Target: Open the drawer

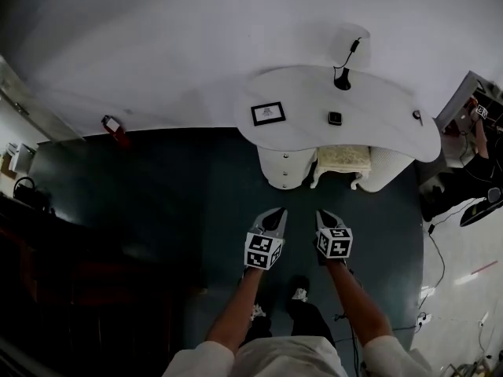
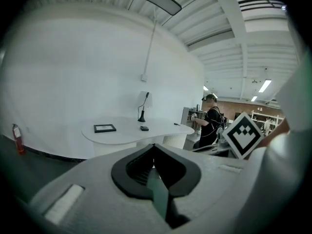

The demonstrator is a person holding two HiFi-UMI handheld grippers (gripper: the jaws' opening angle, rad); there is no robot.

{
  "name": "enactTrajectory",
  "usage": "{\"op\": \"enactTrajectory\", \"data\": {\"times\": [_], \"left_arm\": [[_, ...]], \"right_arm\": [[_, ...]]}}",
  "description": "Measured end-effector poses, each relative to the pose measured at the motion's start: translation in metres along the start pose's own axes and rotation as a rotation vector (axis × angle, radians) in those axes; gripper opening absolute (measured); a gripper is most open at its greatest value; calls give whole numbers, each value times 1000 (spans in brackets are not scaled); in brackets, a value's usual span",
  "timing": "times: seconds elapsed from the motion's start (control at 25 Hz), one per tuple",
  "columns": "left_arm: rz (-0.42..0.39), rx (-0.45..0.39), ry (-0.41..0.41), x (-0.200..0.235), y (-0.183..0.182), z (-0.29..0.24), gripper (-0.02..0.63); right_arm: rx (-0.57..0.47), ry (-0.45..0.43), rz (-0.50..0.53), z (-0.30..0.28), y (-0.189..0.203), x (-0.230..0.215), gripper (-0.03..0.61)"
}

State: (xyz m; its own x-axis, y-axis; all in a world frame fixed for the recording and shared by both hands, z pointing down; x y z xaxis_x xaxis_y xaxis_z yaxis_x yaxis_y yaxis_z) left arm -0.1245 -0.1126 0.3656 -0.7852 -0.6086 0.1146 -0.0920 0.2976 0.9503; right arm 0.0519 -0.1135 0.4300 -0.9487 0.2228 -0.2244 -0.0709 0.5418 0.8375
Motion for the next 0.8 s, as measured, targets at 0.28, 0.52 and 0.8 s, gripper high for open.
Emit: {"op": "enactTrajectory", "data": {"times": [0.28, 0.52, 0.8], "left_arm": [[-35, 37, -88, 26, -14, -76, 9], [-45, -1, -78, 49, 1, -112, 9], [-68, -81, -65, 103, 93, -157, 11]], "right_arm": [[21, -58, 88, -68, -15, -28, 17], [10, -66, 44, -129, 4, -30, 17], [-80, -81, 75, -235, 59, -23, 17]]}}
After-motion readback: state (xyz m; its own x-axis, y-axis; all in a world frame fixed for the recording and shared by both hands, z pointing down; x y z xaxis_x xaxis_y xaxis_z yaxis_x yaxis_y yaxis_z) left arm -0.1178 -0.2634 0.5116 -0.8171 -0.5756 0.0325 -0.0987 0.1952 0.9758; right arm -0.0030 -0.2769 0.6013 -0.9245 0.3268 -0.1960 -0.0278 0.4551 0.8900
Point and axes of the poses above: the fingertips, and each gripper's own axes: z backward along the fingers, x to its left, y out of its underside, the point moved 6 cm from there along z, backward along the fingers
